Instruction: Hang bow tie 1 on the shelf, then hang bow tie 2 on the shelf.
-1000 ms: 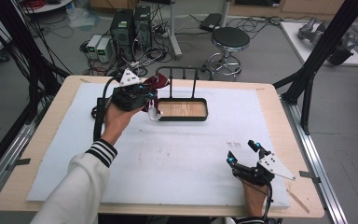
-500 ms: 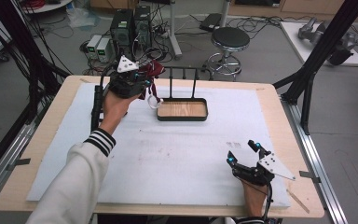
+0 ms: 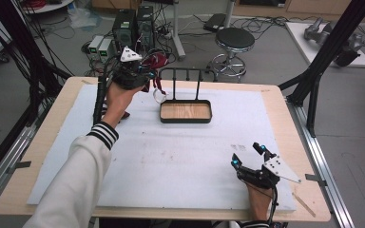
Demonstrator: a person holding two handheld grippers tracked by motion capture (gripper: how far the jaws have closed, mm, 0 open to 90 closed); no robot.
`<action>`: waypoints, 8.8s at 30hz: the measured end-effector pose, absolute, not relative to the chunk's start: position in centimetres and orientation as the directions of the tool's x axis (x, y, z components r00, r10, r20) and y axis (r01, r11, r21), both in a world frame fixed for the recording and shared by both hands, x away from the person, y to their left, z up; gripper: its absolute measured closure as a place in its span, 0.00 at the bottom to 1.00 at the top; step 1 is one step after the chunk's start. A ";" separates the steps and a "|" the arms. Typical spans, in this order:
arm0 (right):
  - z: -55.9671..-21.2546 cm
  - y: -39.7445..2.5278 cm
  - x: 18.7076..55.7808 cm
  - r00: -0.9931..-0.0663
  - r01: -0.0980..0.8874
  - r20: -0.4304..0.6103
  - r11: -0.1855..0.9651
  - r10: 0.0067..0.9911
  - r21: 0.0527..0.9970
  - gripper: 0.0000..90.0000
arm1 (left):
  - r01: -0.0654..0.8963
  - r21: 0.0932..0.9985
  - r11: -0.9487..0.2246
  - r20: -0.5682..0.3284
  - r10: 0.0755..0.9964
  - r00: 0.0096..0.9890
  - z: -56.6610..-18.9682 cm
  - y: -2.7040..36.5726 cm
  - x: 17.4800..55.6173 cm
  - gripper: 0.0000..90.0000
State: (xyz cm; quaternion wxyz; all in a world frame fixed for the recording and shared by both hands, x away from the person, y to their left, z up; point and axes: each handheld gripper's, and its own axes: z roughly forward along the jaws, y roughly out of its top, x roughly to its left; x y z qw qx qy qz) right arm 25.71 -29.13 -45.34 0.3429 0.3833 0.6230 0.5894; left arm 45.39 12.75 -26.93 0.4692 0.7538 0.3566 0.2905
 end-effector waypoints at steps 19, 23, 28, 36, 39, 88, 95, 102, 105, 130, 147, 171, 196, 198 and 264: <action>-45.3 -29.1 25.7 -0.470 0.079 0.025 0.014 0.882 0.997 0.12 | 0.282 0.924 -0.258 0.060 0.826 0.560 -27.4 11.6 47.2 0.82; -45.3 -29.1 25.7 -0.471 0.079 0.027 0.011 0.882 0.997 0.12 | 0.285 0.924 -0.255 0.060 0.832 0.551 -27.7 11.7 47.5 0.82; -45.3 -29.1 25.7 -0.470 0.078 0.027 0.011 0.882 0.997 0.12 | 0.293 0.923 -0.250 0.051 0.834 0.549 -27.8 11.9 47.8 0.82; -45.3 -29.1 25.7 -0.468 0.079 0.029 0.009 0.883 0.997 0.12 | 0.284 0.927 -0.244 0.045 0.826 0.561 -27.8 11.3 48.0 0.82; -45.3 -29.1 25.7 -0.468 0.078 0.028 0.010 0.883 0.997 0.12 | 0.283 0.930 -0.234 0.037 0.825 0.563 -27.8 11.1 48.2 0.82; -45.3 -29.1 25.7 -0.467 0.069 0.019 0.014 0.884 0.998 0.12 | 0.370 0.865 -0.339 0.098 0.838 0.537 -30.3 12.9 48.4 0.63; -45.3 -29.1 25.6 -0.468 0.076 0.027 0.010 0.883 0.997 0.12 | 0.332 0.873 -0.358 0.112 0.809 0.577 -30.6 13.6 47.9 0.36; -45.3 -29.1 25.6 -0.465 0.076 0.024 0.013 0.885 0.997 0.12 | 0.281 0.913 -0.296 0.065 0.785 0.616 -30.8 15.9 46.8 0.21; -45.3 -29.0 25.7 -0.462 0.074 0.017 0.019 0.887 0.997 0.12 | 0.253 0.928 -0.273 0.054 0.771 0.634 -30.8 16.8 46.0 0.19; -45.3 -28.9 25.6 -0.455 0.069 0.006 0.029 0.891 0.997 0.12 | 0.129 0.984 -0.122 -0.005 0.709 0.705 -34.0 23.5 37.2 0.19; -45.3 -28.8 25.6 -0.453 0.066 -0.005 0.039 0.892 0.997 0.12 | 0.049 0.996 -0.070 0.018 0.732 0.682 -37.5 24.6 31.7 0.19; -45.3 -28.8 25.6 -0.456 0.064 -0.003 0.036 0.890 0.997 0.12 | 0.070 0.995 -0.064 0.003 0.762 0.647 -38.1 26.0 31.9 0.19; -45.3 -28.9 25.6 -0.453 0.070 0.004 0.031 0.891 0.997 0.12 | 0.156 0.984 -0.085 -0.030 0.785 0.619 -37.0 26.4 34.1 0.19; -45.3 -28.9 25.6 -0.453 0.069 0.005 0.030 0.892 0.997 0.12 | 0.166 0.981 -0.096 -0.026 0.791 0.611 -36.8 26.3 34.4 0.19; -45.4 -29.1 25.5 -0.460 0.055 0.014 0.012 0.888 0.998 0.12 | 0.757 0.631 -0.170 -0.171 0.921 0.350 -38.3 23.2 48.1 0.28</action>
